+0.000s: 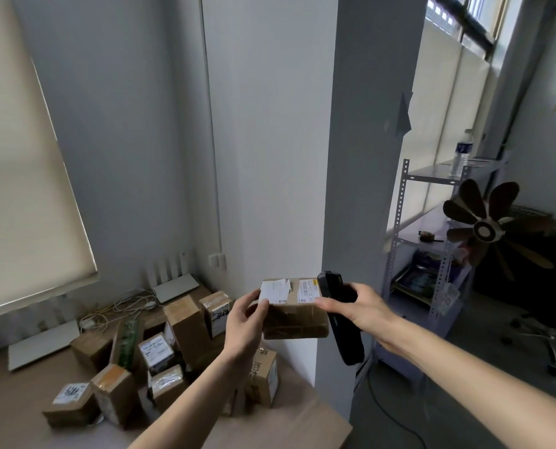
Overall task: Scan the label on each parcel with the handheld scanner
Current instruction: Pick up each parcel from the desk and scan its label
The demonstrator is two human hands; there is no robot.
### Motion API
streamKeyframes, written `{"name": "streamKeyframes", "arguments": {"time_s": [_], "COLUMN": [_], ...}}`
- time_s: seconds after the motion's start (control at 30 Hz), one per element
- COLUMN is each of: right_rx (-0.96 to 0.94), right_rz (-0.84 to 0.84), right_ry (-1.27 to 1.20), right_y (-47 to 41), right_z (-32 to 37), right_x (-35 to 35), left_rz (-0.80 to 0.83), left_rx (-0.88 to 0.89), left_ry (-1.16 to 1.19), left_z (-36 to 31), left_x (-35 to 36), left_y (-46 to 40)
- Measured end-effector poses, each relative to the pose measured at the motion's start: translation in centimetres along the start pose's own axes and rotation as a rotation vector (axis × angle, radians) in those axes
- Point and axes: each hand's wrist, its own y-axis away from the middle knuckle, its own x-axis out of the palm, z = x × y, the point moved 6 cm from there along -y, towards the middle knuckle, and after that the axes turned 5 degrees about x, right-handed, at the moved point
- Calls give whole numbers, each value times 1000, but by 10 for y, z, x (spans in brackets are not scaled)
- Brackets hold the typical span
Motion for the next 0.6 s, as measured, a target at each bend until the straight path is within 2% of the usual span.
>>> {"name": "streamKeyframes", "arguments": {"time_s": [0.13,0.43,0.6], "right_rx": [-5,-4,4], "right_rz": [-7,-27,-15], "right_ry": [4,38,177], "right_y": [-2,-10,-14], "right_z": [0,-9,-12], "right_x": [3,8,10], "left_rz": [-10,110,107], "left_rx": [24,-51,50], "left_ry": [-49,108,10], "left_z": [5,-9,-16], "left_x": [-1,5,-5], "left_y": [-3,-4,-11]}}
